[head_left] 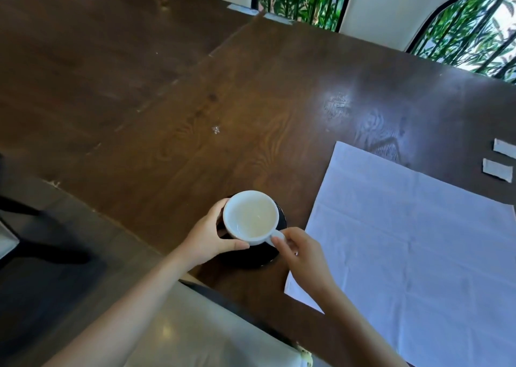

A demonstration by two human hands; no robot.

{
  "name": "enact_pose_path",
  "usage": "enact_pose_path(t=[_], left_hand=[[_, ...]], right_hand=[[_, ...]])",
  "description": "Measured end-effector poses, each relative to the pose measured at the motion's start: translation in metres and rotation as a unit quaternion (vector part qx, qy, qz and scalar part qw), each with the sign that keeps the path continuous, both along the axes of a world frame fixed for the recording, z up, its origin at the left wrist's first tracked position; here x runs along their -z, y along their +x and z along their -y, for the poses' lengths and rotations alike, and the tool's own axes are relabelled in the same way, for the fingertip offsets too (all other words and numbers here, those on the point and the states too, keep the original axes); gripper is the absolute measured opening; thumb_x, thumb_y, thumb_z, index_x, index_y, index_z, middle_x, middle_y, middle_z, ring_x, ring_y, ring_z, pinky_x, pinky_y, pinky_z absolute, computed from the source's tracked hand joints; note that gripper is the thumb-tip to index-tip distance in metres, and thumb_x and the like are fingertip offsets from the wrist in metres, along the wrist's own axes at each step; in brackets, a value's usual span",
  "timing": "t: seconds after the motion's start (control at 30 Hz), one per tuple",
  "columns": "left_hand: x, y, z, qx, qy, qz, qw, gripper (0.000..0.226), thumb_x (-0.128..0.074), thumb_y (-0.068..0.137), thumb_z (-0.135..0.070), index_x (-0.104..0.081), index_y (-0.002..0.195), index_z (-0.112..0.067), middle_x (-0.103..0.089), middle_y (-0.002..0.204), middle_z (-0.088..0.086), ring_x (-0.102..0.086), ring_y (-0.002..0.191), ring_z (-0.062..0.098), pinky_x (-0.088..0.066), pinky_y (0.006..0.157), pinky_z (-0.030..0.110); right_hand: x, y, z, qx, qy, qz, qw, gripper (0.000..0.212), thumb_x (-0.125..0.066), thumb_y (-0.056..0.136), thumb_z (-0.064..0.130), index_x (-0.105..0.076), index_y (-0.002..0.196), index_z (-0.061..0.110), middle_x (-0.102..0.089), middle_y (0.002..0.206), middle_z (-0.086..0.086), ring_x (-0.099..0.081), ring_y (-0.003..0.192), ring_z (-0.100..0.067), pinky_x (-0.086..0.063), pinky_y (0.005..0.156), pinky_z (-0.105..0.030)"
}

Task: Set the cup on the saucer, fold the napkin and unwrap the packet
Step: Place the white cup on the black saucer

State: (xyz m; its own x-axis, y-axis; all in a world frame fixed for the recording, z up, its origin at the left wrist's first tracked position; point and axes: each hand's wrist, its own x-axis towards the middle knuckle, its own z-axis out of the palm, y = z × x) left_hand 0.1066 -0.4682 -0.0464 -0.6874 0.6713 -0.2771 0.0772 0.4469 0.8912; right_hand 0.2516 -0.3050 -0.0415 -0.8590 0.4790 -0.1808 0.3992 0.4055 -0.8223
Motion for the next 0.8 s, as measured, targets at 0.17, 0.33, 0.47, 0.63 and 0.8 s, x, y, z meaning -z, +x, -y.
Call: enact_pose_path(t=[0.17,0.33,0.47,0.63,0.8], left_hand=[[0.0,-0.003,0.002,0.015,-0.012,-0.004,1.0,0.087,-0.087,0.057,-0.038,-0.03,0.121,-0.053,-0.043,0.123,-0.032,-0.044,0.114,-0.011,-0.038,0.082,0.003],[0.001,-0.003,0.004,0.016,-0.025,-0.007,1.0,0.089,-0.086,0.058,-0.036,-0.026,0.121,-0.053,-0.036,0.12,-0.039,-0.039,0.109,-0.021,-0.034,0.079,-0.002],[0.003,0.0,0.008,0.009,-0.021,-0.007,1.0,0.095,-0.087,0.057,-0.036,-0.028,0.132,-0.04,-0.042,0.127,-0.027,-0.043,0.118,-0.003,-0.037,0.094,0.013],[0.004,0.008,0.011,0.003,-0.012,-0.012,1.0,0.101,-0.086,0.058,-0.037,-0.027,0.139,-0.032,-0.04,0.138,-0.012,-0.04,0.127,0.008,-0.039,0.106,0.032],[0.005,0.013,0.008,0.005,0.001,-0.016,1.0,0.098,-0.086,0.057,-0.041,-0.026,0.134,-0.043,-0.04,0.137,-0.019,-0.04,0.127,0.003,-0.038,0.103,0.025]], right_hand=[[0.001,-0.001,0.004,0.001,0.012,0.0,1.0,0.022,-0.053,0.091,0.037,-0.062,0.085,0.018,-0.058,0.079,0.01,-0.055,0.072,-0.005,-0.041,0.062,-0.011],[0.001,-0.002,0.008,0.004,0.009,0.001,1.0,0.018,-0.054,0.091,0.034,-0.061,0.084,0.019,-0.057,0.079,0.011,-0.055,0.073,-0.006,-0.042,0.063,-0.008],[0.0,-0.002,0.009,-0.005,0.007,-0.004,1.0,0.023,-0.054,0.091,0.034,-0.063,0.083,0.014,-0.062,0.082,0.003,-0.056,0.076,-0.01,-0.044,0.065,-0.018],[-0.001,0.001,0.008,-0.023,0.05,0.002,0.998,0.027,-0.052,0.091,0.036,-0.065,0.081,0.014,-0.065,0.084,0.006,-0.051,0.088,-0.009,-0.044,0.072,-0.023],[-0.002,0.006,0.004,-0.025,0.034,0.01,0.999,0.028,-0.053,0.091,0.036,-0.065,0.08,0.013,-0.064,0.082,0.002,-0.053,0.081,-0.011,-0.044,0.07,-0.024]])
